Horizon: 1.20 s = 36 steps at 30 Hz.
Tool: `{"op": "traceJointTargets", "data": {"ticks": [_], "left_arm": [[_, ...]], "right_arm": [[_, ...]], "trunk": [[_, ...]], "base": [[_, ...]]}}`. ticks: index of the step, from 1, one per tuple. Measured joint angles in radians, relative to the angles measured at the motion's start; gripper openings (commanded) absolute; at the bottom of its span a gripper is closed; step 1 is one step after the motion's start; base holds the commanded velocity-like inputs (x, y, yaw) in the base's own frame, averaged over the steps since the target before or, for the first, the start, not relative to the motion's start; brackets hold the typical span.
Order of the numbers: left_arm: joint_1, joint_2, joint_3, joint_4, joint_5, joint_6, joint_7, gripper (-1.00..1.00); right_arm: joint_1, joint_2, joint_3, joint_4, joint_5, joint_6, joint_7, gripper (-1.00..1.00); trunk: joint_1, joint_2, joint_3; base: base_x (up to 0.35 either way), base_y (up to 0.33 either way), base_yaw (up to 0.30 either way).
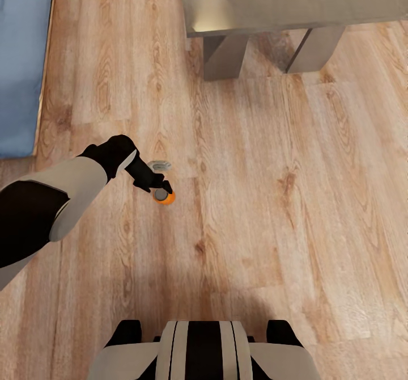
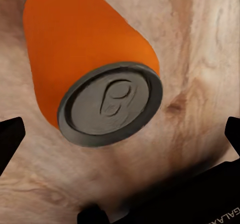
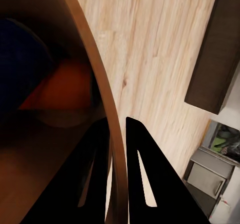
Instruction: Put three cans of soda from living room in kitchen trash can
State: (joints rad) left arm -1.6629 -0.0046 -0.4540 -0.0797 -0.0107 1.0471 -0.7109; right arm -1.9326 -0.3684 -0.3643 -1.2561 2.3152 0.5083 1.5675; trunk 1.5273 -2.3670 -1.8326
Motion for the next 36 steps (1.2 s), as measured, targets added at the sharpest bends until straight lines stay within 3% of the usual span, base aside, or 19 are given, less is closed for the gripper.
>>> {"op": "traceJointTargets", "data": {"ticks": [14,27,36], "left_arm": [[0.0,0.003,0.001,0.0,0.001,0.0,0.003,1.0],[0.0,0.002,0.0,0.0,0.001,0.0,0.007,1.0],[0.001,0.001,0.0,0.0,0.002,0.0,0.017,1.0]], "right_arm": [[0.012,-0.016,-0.002,-0.001,0.0,0.001,0.0,-1.0],[0.028,-0.018,-0.003,-0.001,-0.002,0.001,0.0,-1.0],[0.029,-0.018,-0.003,-0.004,-0.003,0.0,0.0,-1.0]], "trunk": [[0.0,0.0,0.0],[0.0,0.0,0.0],[0.034,-0.063,0.0]], "base": [[-0.079,-0.006,0.0],[0.087,0.0,0.0],[0.002,0.0,0.0]]}}
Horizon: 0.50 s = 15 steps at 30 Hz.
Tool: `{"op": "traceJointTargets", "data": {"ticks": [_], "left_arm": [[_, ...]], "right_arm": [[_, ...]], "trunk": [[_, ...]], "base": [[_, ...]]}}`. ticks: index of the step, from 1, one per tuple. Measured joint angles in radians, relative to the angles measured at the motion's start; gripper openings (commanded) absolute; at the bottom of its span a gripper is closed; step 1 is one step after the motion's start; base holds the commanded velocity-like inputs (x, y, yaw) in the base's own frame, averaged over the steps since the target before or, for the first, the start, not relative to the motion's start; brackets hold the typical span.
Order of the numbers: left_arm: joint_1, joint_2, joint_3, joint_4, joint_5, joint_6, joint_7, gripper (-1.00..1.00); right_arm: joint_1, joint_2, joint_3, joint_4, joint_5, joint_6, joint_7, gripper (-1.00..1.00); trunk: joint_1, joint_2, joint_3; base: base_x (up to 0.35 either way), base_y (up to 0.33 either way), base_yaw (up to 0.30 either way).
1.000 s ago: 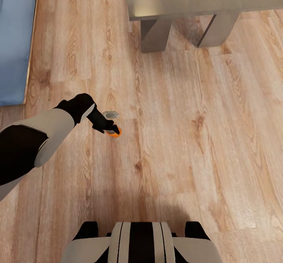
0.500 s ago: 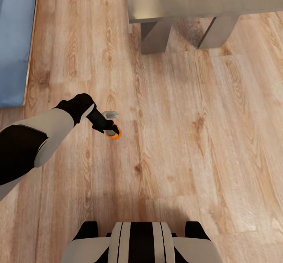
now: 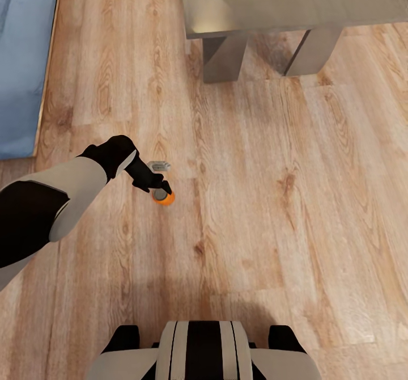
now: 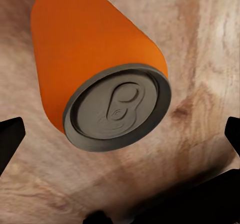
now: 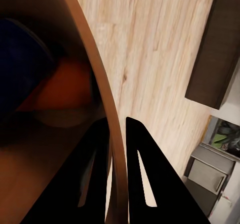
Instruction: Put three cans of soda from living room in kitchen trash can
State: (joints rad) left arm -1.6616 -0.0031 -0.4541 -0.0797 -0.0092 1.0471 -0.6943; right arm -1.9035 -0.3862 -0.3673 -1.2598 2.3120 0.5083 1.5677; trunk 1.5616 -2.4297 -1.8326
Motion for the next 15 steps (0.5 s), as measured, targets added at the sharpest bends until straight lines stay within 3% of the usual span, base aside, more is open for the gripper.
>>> {"op": "traceJointTargets", "data": {"ticks": [6,15], "left_arm": [[0.0,-0.001,0.0,0.0,0.0,0.0,0.001,1.0],[0.004,0.0,0.0,0.0,0.0,0.0,0.001,1.0]], "right_arm": [[0.0,0.0,0.0,-0.002,0.0,0.0,0.0,-1.0],[0.0,0.001,0.0,-0.002,0.0,0.0,0.0,-1.0]], "trunk": [[0.023,-0.042,0.0],[0.023,-0.042,0.0]], "base": [[0.0,0.0,0.0],[0.0,0.0,0.0]]}}
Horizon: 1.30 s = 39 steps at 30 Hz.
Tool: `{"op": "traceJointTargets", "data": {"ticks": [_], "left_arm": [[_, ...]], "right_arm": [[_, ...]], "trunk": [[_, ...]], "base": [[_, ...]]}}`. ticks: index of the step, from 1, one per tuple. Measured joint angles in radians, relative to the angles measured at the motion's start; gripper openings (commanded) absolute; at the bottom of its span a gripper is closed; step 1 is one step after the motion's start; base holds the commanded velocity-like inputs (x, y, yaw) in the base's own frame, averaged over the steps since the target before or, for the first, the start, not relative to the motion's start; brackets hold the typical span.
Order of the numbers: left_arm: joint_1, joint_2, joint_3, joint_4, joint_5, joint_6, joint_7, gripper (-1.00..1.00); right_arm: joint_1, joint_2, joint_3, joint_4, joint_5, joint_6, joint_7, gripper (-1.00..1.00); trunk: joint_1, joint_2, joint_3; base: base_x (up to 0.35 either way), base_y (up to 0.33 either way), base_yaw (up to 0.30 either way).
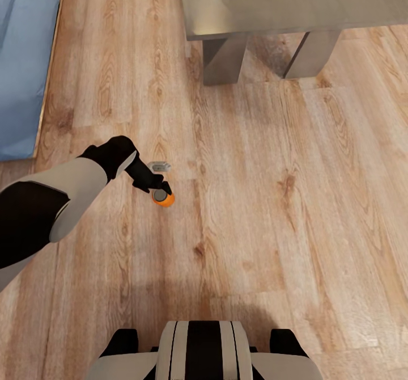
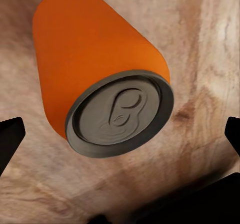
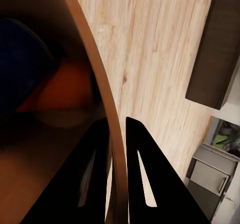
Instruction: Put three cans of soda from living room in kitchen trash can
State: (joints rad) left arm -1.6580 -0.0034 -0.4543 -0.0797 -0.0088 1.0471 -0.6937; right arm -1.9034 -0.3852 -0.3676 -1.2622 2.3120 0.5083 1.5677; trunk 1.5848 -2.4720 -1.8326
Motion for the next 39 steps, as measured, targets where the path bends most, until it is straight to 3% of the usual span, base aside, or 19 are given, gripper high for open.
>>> {"op": "traceJointTargets", "data": {"ticks": [30,34,39], "left_arm": [[0.021,0.0,0.0,-0.001,0.0,0.0,0.0,1.0],[0.022,0.0,0.0,-0.001,0.0,0.0,0.0,1.0],[0.024,-0.001,0.0,-0.002,0.0,0.0,0.0,1.0]], "right_arm": [[0.0,-0.002,-0.008,-0.002,0.0,-0.012,0.0,-1.0],[0.001,-0.001,-0.013,-0.017,0.001,-0.034,0.0,-1.0],[0.02,0.001,-0.014,-0.022,0.0,-0.039,0.0,-1.0]], "trunk": [[0.0,0.0,0.0],[0.015,-0.028,0.0],[0.018,-0.029,0.0]], "base": [[0.0,0.0,0.0],[0.0,0.0,0.0],[0.0,0.0,0.0]]}}
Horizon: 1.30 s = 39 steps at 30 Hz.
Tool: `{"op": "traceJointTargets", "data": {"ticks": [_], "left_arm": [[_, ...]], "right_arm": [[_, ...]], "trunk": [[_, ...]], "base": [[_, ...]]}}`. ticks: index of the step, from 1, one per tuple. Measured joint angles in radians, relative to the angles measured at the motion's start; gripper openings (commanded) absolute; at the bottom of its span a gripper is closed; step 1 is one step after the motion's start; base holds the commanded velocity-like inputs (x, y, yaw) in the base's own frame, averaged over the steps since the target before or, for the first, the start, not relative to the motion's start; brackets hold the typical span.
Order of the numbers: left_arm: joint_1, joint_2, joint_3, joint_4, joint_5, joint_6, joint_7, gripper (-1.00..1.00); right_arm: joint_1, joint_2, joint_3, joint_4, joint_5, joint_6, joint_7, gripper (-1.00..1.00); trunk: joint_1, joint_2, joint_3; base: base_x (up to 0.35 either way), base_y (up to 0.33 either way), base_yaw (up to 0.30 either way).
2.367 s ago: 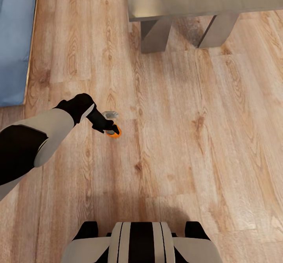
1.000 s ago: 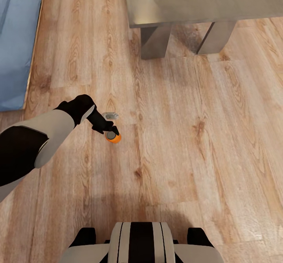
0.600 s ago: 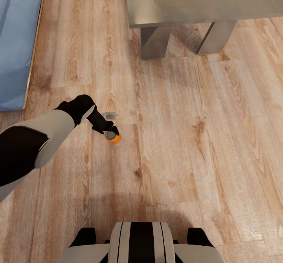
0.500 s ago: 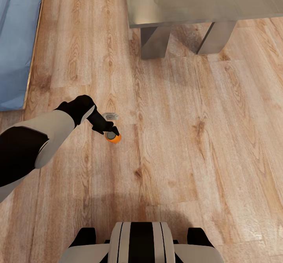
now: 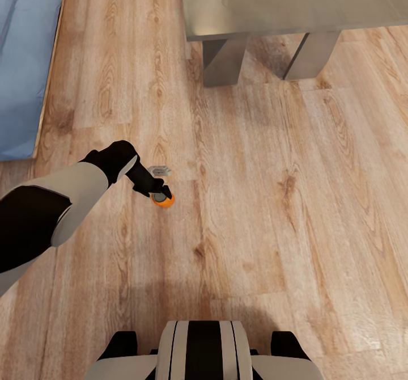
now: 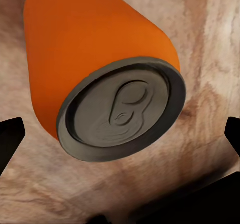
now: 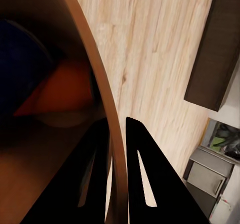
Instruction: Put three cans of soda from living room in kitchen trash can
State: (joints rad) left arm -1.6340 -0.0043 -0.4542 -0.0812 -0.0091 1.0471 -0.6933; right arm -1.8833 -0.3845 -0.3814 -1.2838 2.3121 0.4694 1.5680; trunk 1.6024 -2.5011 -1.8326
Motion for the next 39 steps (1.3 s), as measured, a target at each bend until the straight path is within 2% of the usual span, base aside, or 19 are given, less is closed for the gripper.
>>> {"op": "traceJointTargets", "data": {"ticks": [11,33,39], "left_arm": [[0.013,0.001,0.0,-0.026,0.0,0.0,0.0,1.0],[0.014,0.001,0.0,-0.028,0.0,0.0,0.0,1.0],[0.014,0.001,0.0,-0.028,0.0,0.0,0.0,1.0]], "right_arm": [[0.008,0.0,0.0,-0.002,0.0,-0.001,0.0,-1.0],[0.076,-0.001,-0.015,-0.024,-0.003,-0.001,0.0,-1.0],[0.079,-0.001,-0.038,-0.024,-0.003,-0.003,0.0,-1.0]], "trunk": [[0.002,-0.001,0.0],[0.004,-0.002,0.0],[0.004,-0.002,0.0]], "base": [[0.0,0.0,0.0],[0.0,0.0,0.0],[0.0,0.0,0.0]]}}
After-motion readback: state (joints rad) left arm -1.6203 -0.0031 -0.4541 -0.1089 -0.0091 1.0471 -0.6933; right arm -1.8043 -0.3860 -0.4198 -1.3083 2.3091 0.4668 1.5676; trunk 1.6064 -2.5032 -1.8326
